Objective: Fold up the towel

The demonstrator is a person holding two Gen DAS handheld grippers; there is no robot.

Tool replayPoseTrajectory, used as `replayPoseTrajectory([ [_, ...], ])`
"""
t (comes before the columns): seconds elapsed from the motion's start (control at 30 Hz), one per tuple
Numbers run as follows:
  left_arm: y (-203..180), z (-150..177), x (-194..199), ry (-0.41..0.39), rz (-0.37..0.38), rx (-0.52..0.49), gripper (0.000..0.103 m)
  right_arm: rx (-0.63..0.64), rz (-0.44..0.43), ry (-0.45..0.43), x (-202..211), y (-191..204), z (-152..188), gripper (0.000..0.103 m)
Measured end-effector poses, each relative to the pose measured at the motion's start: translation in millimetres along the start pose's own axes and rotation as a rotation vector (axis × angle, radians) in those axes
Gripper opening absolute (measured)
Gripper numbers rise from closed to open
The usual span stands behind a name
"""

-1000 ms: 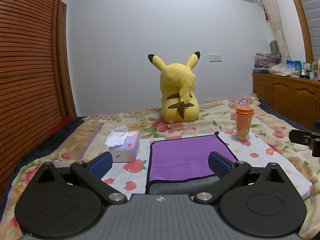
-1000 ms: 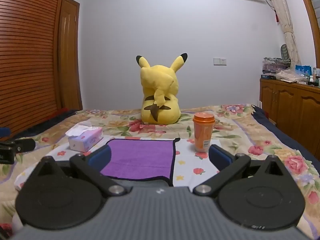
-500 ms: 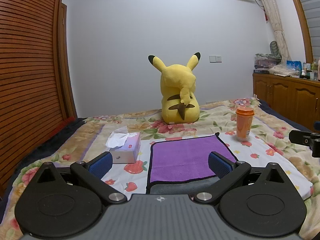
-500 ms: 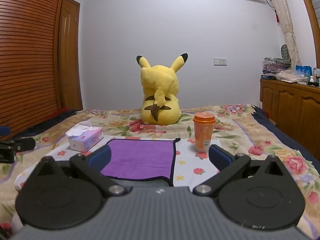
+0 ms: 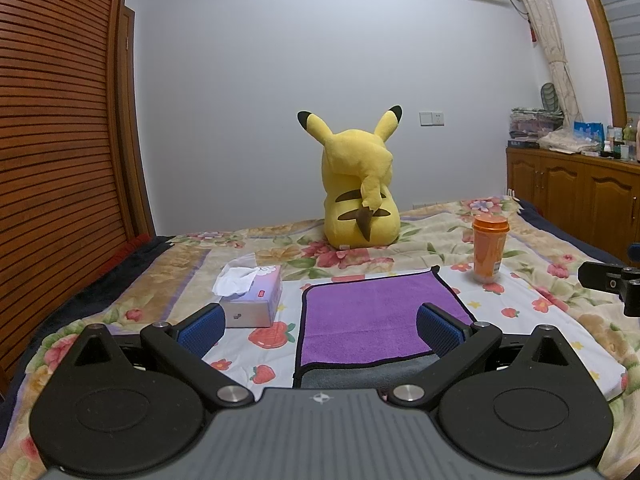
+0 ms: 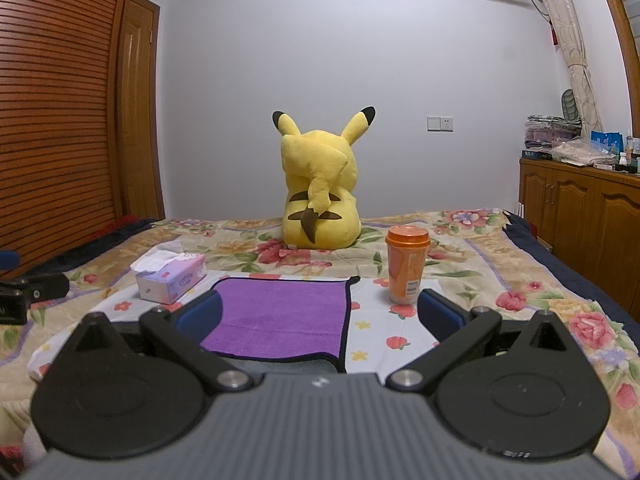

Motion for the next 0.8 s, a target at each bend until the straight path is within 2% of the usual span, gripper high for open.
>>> replayPoseTrajectory([
  [0.8, 1.9, -7.4, 2.5, -0.002, -0.001, -0.001, 0.103, 0.002, 0.000, 0.001, 0.2, 1.1, -0.9, 0.103],
])
Point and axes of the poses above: each gripper's, at about its wrist camera, not at the fingertips, and x roughly against the way its jaws point, y to its left, z to its underside, the point moved 3 cm from there along -x, roughly the way its jaws point, and after that the axes turned 3 degrees about -z, right-handed, at the moved point
